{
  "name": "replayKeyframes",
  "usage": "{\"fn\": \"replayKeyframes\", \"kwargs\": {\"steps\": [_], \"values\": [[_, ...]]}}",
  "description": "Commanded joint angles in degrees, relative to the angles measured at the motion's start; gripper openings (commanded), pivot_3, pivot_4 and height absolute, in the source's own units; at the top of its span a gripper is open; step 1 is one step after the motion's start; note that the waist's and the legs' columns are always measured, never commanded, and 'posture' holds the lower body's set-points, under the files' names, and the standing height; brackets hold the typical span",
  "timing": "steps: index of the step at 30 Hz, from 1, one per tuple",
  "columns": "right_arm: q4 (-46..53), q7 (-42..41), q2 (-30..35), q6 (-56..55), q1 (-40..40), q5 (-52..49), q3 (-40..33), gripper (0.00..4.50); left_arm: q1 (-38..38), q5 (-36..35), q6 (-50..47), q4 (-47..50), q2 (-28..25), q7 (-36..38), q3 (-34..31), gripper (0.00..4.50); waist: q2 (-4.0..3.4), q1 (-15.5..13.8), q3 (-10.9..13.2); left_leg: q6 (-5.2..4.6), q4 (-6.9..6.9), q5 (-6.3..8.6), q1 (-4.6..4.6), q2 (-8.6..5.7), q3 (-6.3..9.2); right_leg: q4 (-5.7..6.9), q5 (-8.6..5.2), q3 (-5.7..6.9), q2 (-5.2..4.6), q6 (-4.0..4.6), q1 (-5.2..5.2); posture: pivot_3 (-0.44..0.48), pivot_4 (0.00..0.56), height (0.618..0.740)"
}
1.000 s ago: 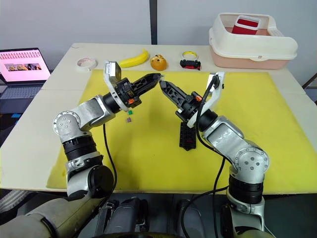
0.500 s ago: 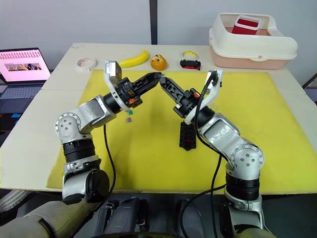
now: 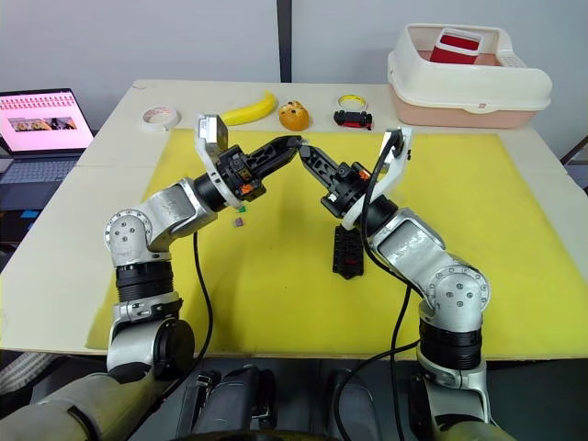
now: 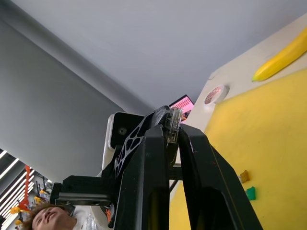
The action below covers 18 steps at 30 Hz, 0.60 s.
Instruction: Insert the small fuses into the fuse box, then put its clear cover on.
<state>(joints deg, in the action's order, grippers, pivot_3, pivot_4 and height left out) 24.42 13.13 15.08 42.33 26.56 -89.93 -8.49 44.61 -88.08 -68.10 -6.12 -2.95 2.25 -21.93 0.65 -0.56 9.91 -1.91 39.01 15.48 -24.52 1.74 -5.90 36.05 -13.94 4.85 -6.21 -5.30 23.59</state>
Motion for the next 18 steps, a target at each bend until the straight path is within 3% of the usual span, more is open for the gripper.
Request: {"fn": "replayKeyframes", "kwargs": {"steps": [1,4,6,10,13,14,18], "values": [[2.64,-0.82,0.5,-1.15,1.17,-1.18,-0.11,0.17,-0.44,-1.71,0.42,1.01,-0.92,0.17,1.82,0.0,0.0,0.0,0.0,0.0,0.0,0.0,0.0,0.0,0.0,0.0,0.0,0.0,0.0,0.0,0.0,0.0,0.15,0.74],[3.51,-1.88,1.82,-0.89,0.93,-0.86,-0.11,0.17,-1.27,-1.77,-0.09,1.29,-2.78,0.99,2.83,0.0,-0.01,0.03,0.0,0.0,-0.01,0.0,0.0,0.0,0.0,-0.01,0.0,0.0,0.0,0.0,0.0,0.0,0.15,0.74],[4.29,-2.52,3.73,-0.44,0.44,-1.3,-0.49,0.0,-1.73,-1.28,-1.29,1.46,-5.69,2.73,3.46,0.66,-0.01,0.02,0.01,-0.01,-0.01,0.0,0.0,0.0,0.0,-0.02,0.0,0.0,0.0,0.0,0.0,0.0,0.15,0.74],[5.36,-5.06,10.49,1.6,-0.42,-3.74,-2.03,0.0,-1.99,1.54,-3.79,2.2,-13.53,9.5,5.52,2.64,-0.05,0.11,0.03,-0.01,-0.05,0.0,-0.03,0.01,-0.01,-0.03,0.0,0.0,0.01,0.01,0.06,0.0,0.15,0.74],[5.42,-11.79,21.1,8.17,-0.73,-6.47,-2.78,0.0,-1.07,5.81,-6.11,3.2,-21.01,18.88,8.66,4.19,-0.08,-0.01,0.06,-0.01,-0.06,0.01,-0.04,0.02,-0.02,-0.05,-0.03,0.0,0.02,0.05,0.06,0.0,0.15,0.74],[5.01,-17.02,27.29,12.79,-0.9,-6.45,-2.9,0.0,-1.14,9.26,-5.84,5.54,-24.6,24.46,11.71,4.41,-0.11,-0.03,0.1,-0.01,-0.06,0.01,-0.06,0.01,-0.02,-0.07,-0.1,0.0,0.01,0.19,0.07,0.0,0.15,0.74],[2.77,-33.38,42.37,19.37,0.67,2.0,-1.21,0.0,-2.96,25.56,5.03,14.8,-35.33,45.3,25.15,4.41,-0.2,-0.12,0.17,-0.04,-0.07,0.04,-0.31,0.02,-0.07,-0.21,-0.13,0.0,-0.01,0.27,0.31,0.0,0.15,0.74]]}}
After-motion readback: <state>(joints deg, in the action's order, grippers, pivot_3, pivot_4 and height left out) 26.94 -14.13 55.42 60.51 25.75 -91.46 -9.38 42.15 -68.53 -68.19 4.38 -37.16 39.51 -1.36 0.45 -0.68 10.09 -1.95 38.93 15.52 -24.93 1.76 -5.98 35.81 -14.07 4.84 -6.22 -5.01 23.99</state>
